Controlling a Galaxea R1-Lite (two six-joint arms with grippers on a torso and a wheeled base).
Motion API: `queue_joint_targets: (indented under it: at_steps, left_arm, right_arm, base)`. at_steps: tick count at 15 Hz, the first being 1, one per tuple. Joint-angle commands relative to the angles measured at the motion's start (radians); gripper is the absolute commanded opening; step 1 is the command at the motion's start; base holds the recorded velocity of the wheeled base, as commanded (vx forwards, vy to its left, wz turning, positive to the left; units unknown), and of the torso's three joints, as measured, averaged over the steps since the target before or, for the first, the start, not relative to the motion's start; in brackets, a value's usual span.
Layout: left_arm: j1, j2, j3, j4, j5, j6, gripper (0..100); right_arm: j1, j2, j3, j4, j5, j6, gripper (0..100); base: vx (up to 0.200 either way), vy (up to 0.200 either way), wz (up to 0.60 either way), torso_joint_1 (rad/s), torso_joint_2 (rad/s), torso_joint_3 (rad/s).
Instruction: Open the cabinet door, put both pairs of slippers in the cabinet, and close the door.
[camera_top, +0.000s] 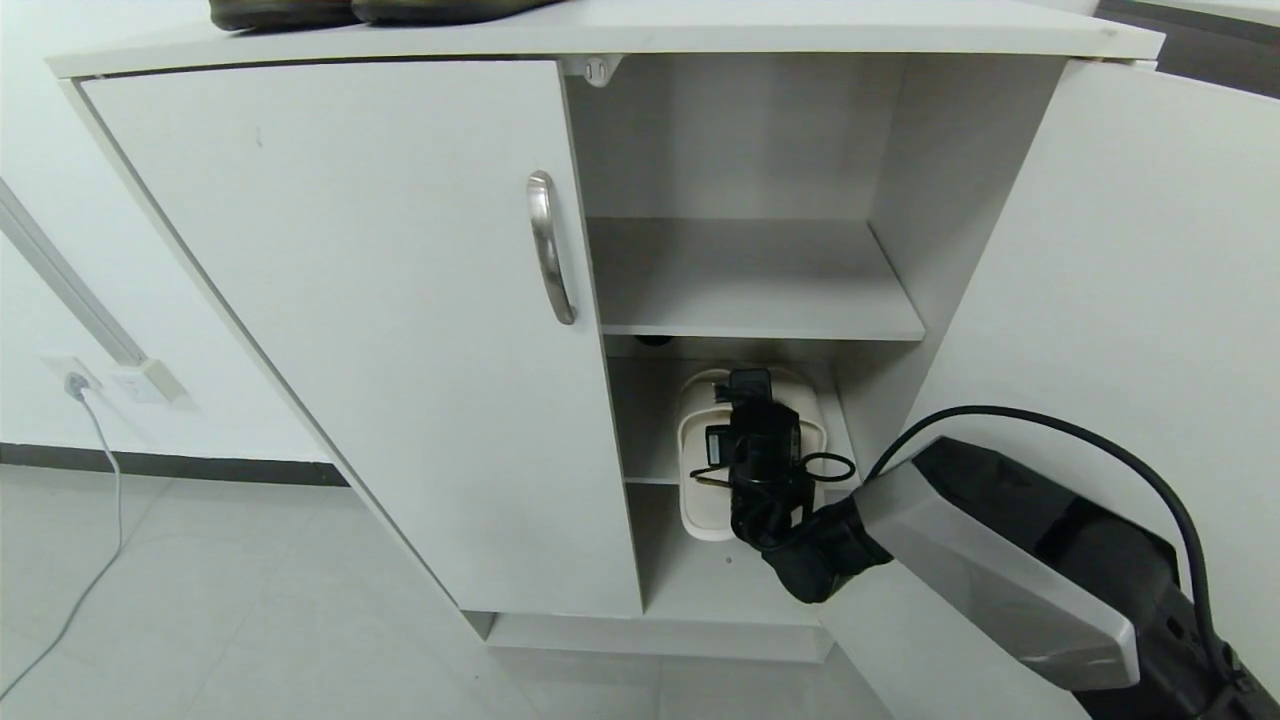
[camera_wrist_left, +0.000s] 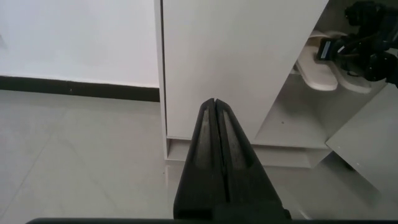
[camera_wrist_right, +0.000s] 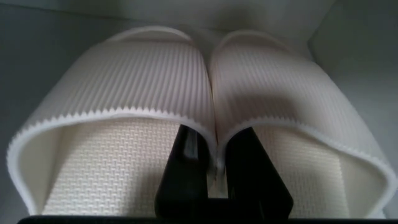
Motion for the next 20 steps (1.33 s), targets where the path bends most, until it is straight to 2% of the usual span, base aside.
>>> queue_joint_targets:
  at_steps: [1,5,9,17,18,20]
  left_arm:
    - [0.000,0.001,0.000,0.000,0.000,-0.001,0]
    - [0.000,0.001,0.000,0.000,0.000,-0.001,0]
    - [0.000,0.001,0.000,0.000,0.000,-0.001,0]
    - [0.000,0.001,0.000,0.000,0.000,0.001,0]
    - [0.000,0.001,0.000,0.000,0.000,0.001,0]
    - [0.000,0.001,0.000,0.000,0.000,0.001,0]
  right_arm:
    - [-0.017,0.022,-0.084,0.053,0.000,0.000,0]
    - [-0.023,0.043,-0.225,0.169,0.003,0.000,0]
    - [-0.031,0.108,-0.360,0.231,0.007,0.000,0]
    - [-0.048,0.138,-0.384,0.249,0.007,0.000,0]
    - [-0.048,0.138,-0.384,0.249,0.007,0.001,100]
    - [-0.048,0.135,-0.384,0.245,0.006,0.001,100]
  base:
    - [0.000,0.000,0.00,0.000,0.00,0.000]
    - [0.000,0.000,0.00,0.000,0.00,0.000]
    - [0.000,0.000,0.00,0.000,0.00,0.000]
    - [0.000,0.000,0.00,0.000,0.00,0.000]
    - [0.000,0.000,0.00,0.000,0.00,0.000]
    - [0.000,0.000,0.00,0.000,0.00,0.000]
